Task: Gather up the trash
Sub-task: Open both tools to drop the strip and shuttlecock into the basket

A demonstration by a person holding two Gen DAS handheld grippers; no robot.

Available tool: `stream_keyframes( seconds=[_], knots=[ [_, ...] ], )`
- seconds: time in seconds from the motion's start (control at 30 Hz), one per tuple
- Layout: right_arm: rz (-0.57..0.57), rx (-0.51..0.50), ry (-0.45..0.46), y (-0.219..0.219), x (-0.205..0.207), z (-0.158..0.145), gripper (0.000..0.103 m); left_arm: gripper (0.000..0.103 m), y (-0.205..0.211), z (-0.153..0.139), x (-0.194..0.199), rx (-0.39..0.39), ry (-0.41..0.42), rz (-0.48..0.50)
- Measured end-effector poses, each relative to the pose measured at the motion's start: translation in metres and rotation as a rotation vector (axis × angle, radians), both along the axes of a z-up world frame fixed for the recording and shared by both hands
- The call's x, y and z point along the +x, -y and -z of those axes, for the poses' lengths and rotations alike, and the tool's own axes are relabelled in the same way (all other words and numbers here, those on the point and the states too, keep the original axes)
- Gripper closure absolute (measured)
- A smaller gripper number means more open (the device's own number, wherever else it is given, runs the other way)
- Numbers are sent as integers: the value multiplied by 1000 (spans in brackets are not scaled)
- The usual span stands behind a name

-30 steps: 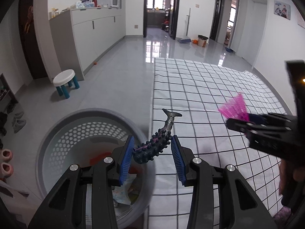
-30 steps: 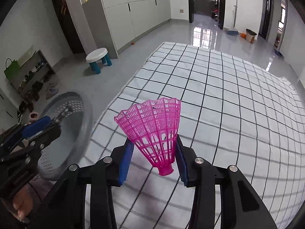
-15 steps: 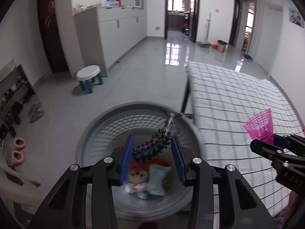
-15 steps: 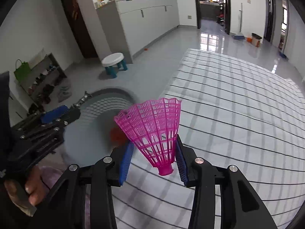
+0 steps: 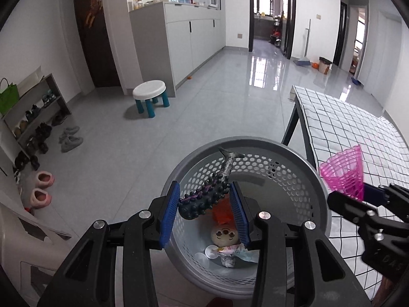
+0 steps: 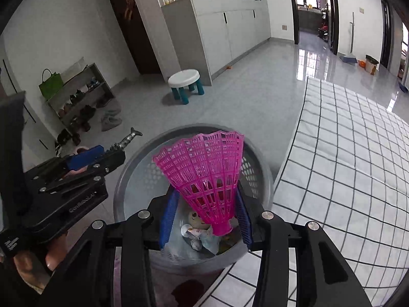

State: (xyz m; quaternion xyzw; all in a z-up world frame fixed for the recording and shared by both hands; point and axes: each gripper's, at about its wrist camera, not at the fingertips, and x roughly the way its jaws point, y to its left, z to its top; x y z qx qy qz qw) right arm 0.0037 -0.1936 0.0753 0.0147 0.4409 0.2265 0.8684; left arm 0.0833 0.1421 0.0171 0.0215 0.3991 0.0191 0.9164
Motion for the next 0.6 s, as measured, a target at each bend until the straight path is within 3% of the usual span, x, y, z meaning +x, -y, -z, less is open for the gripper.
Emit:
stream_keyframes(
  seconds=[0.17,0.23,0.3,0.6],
  knots=[
    [-2,-23,-19,-5,6,10,59,62,-2,6,1,0,-14,0],
    [1,-27,-20,-4,5,13,55,52,-2,8,2,4,-18,-7],
    [3,-21,-14,-6,5,12,34,41,-2,8,-1,6,-17,-13],
    [23,-29,-2,-5,1,14,34,33,-6,9,-6,5,-23,-37]
  ],
)
